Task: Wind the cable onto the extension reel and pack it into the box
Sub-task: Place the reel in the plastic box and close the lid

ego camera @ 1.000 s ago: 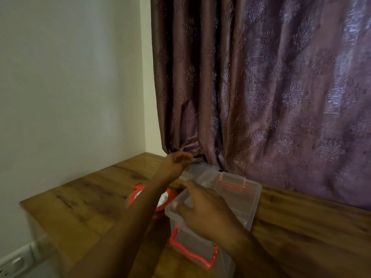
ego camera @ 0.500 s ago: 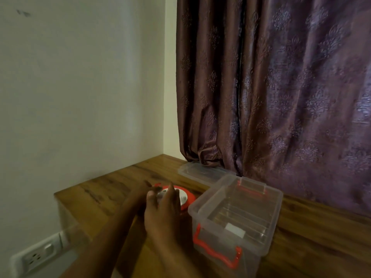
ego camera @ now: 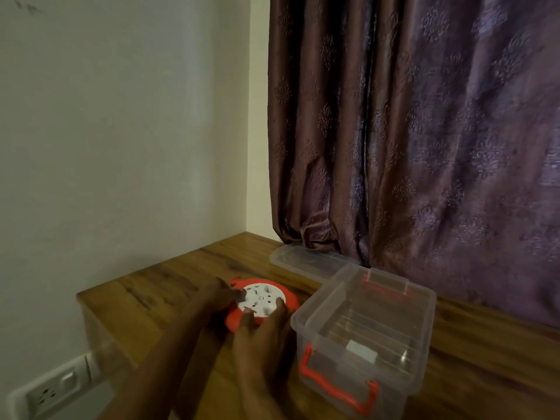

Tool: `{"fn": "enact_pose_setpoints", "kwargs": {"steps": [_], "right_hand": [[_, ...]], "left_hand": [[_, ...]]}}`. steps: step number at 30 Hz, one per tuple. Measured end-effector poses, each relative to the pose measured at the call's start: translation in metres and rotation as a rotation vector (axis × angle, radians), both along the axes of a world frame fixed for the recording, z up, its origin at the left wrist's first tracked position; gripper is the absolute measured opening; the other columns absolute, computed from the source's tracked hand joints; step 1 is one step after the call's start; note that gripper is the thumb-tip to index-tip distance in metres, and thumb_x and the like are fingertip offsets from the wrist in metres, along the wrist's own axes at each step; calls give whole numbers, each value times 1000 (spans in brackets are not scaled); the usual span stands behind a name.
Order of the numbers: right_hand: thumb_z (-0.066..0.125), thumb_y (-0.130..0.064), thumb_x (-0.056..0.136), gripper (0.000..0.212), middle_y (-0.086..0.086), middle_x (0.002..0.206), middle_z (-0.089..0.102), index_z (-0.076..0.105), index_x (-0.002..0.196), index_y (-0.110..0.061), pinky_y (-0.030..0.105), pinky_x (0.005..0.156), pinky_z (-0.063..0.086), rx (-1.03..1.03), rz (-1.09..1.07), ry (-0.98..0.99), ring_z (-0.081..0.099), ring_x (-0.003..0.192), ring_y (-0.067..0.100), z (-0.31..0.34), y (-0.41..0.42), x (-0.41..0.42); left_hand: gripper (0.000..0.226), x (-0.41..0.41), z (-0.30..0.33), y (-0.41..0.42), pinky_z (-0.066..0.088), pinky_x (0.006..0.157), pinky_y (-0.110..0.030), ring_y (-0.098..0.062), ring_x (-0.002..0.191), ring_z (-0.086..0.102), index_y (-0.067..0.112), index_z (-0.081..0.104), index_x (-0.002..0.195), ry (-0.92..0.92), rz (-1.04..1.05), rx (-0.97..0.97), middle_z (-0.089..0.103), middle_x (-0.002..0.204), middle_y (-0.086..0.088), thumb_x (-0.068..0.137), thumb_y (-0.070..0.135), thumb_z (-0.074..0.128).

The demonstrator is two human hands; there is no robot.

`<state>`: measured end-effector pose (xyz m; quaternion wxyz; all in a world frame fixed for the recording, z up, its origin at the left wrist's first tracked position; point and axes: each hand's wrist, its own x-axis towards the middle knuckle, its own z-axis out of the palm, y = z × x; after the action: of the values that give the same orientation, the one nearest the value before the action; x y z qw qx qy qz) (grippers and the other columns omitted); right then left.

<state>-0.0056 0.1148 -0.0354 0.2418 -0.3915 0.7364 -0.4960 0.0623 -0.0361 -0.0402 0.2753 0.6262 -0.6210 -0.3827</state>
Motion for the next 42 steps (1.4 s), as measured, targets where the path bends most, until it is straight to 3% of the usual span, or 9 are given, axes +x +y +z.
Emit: {"fn": "enact_pose_setpoints", "kwargs": {"steps": [5,9,13,16,19,28,33,36,42], "right_hand": [[58,-31,90,73,-3,160,6,13,148,-31,42,116,27,-190,-3,-9,8,147,21,-10,-15,14],[59,-32,89,70,-9,159,10,15,144,-39,38,112,35,-412,102,-35,15,145,16,14,-9,24],[60,-33,88,64,-10,150,31,26,142,-36,-3,77,37,-636,113,-88,38,130,8,58,3,3],[61,-27,87,53,-1,137,49,39,136,-26,15,90,48,-708,62,-188,51,120,14,90,8,-41],[58,-17,89,45,4,125,58,44,132,-17,43,101,45,-596,37,-235,57,111,20,108,9,-95],[60,-13,89,39,4,106,64,53,127,-14,44,75,54,-270,19,-92,64,91,24,85,29,-223],[66,-14,85,36,7,116,66,54,119,-20,47,85,56,-172,112,11,65,100,24,67,29,-246],[68,-27,84,38,2,115,65,53,118,-24,47,87,56,-192,117,80,64,100,21,63,28,-247],[45,-71,79,61,7,122,55,48,119,-25,44,90,50,-110,-28,323,57,107,27,56,22,-232]], "left_hand": [[26,18,5,0,50,54,-29,-26,77,64,10,57,92,395,73,-52,65,91,-16,77,19,75],[23,36,43,7,54,56,-32,-28,71,67,1,65,94,581,86,-134,71,90,-21,79,17,72],[23,37,91,25,56,52,-30,-22,60,67,-1,66,94,715,41,-294,72,84,-20,78,15,72],[27,18,115,44,49,44,-22,-16,58,69,4,65,96,749,-2,-375,72,83,-14,77,21,75],[38,-12,124,64,52,47,-25,-20,65,72,9,61,100,721,-45,-387,72,87,-10,71,26,79],[33,-115,97,110,58,56,-40,-22,73,67,17,51,97,687,-203,-331,65,89,-8,76,15,76],[69,-129,80,118,60,66,-46,-28,83,69,31,36,119,638,-302,-304,63,99,-9,70,12,80],[96,-123,79,119,59,68,-48,-29,86,68,47,22,129,616,-334,-317,63,102,-11,65,11,84],[78,-117,68,132,60,60,-37,-20,66,69,44,32,113,466,-376,-405,66,78,-10,64,13,84]]}}
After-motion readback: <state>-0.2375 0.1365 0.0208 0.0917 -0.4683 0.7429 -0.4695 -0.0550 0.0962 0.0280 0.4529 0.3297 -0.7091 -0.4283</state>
